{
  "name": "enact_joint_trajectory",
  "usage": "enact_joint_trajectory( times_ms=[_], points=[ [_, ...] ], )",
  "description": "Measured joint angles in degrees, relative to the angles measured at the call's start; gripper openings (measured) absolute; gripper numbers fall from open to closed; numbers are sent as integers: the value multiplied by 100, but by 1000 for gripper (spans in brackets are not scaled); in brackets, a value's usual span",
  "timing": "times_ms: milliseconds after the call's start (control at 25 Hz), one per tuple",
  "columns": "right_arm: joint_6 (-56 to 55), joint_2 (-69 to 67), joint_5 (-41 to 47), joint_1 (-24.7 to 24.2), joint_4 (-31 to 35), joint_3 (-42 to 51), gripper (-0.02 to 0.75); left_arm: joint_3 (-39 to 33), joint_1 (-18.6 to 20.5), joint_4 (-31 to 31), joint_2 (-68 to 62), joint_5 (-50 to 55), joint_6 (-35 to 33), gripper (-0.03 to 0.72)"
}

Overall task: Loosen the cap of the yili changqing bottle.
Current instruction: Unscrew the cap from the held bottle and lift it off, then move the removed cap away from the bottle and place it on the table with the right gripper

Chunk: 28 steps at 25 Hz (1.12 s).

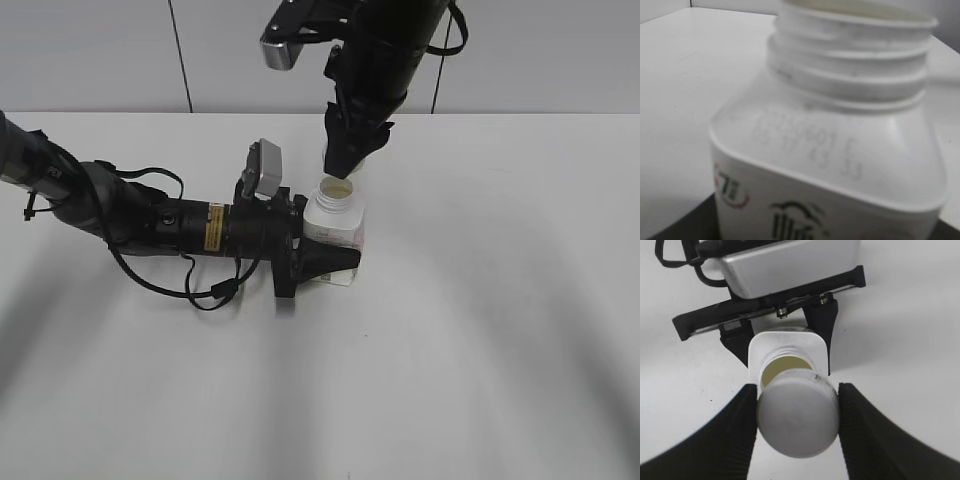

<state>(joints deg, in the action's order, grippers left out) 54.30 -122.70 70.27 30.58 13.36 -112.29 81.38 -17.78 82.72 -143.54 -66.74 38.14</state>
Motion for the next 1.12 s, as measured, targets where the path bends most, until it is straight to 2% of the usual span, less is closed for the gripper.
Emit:
enact_joint_trajectory(
  times_ms=[320, 440, 680, 840, 1120],
  points=[
    [-1880, 75, 0, -267, -57, 0, 389, 0, 0, 0, 0, 5, 0, 397],
    [-2616, 75, 0, -647, -57, 0, 388, 0, 0, 0, 0, 5, 0, 397],
    [-3854, 75, -13, -1716, -66, 117, 388, 0, 0, 0, 0, 5, 0, 397],
    [-4232, 75, -153, -2227, -97, 715, 388, 0, 0, 0, 0, 0, 0, 397],
    [-4309, 75, -1187, -2549, -97, 2019, 388, 0, 0, 0, 7, 5, 0, 397]
  ],
)
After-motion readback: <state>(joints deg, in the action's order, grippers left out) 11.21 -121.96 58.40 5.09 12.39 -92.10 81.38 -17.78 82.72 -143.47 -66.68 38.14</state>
